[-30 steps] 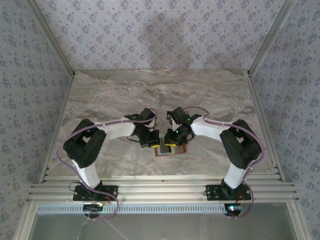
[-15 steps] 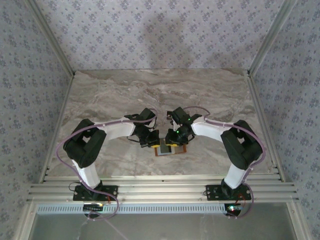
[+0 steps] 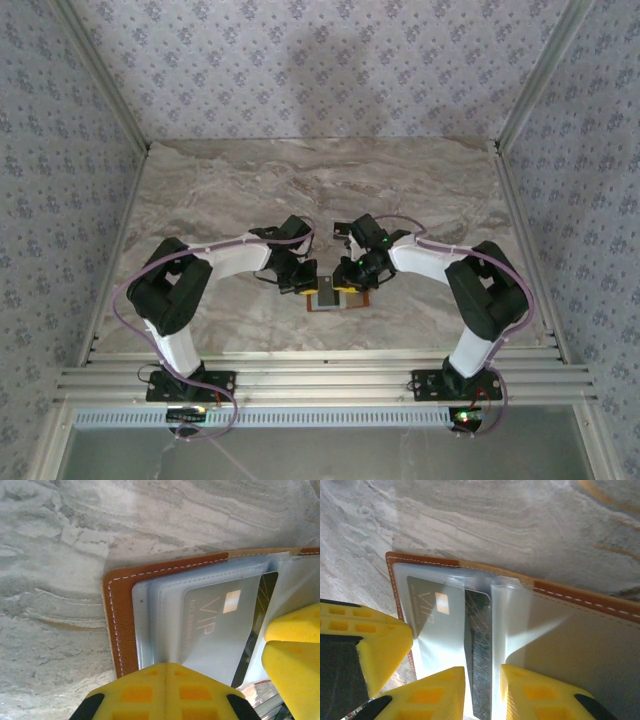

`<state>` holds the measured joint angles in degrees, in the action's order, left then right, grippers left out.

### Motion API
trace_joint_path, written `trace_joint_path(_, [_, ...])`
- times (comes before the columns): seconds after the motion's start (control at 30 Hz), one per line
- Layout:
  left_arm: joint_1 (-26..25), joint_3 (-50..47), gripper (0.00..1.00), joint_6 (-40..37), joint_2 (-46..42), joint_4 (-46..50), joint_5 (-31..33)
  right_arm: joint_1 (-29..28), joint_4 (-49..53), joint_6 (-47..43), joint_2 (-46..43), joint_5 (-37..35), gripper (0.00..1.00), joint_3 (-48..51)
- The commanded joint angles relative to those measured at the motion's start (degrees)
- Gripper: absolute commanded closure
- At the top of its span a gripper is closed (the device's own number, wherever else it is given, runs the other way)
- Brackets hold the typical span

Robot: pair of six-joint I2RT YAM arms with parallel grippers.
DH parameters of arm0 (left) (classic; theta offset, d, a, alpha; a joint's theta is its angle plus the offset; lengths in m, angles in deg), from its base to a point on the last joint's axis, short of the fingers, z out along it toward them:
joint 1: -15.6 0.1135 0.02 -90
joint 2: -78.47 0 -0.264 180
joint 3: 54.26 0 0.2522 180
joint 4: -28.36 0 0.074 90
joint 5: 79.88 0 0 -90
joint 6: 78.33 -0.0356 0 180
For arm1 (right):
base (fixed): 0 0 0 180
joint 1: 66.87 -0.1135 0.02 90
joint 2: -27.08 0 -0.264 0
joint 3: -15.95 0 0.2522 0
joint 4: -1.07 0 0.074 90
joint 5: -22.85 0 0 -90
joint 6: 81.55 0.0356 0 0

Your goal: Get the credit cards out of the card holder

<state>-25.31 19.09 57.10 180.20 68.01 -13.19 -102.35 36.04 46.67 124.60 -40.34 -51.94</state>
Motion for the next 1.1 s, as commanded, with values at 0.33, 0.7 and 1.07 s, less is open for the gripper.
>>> trace_joint_path(0.33, [0.2,0.3,0.97,-0.9,1.6,4.0,2.3,1.0,-4.6,1.9,3.0,3.8,0.75,3.0])
trace_joint_path(0.7, [0.1,0.4,0.96,-0.6,1.5,3.6,2.0,2.1,-10.6,3.7,4.1,7.0,0.8,5.9])
trace_joint_path(1.07, [0.1,0.2,0.96,-0.4,1.2,3.4,2.1,4.8,-9.9,3.6,-1.2,4.8,0.91,8.7])
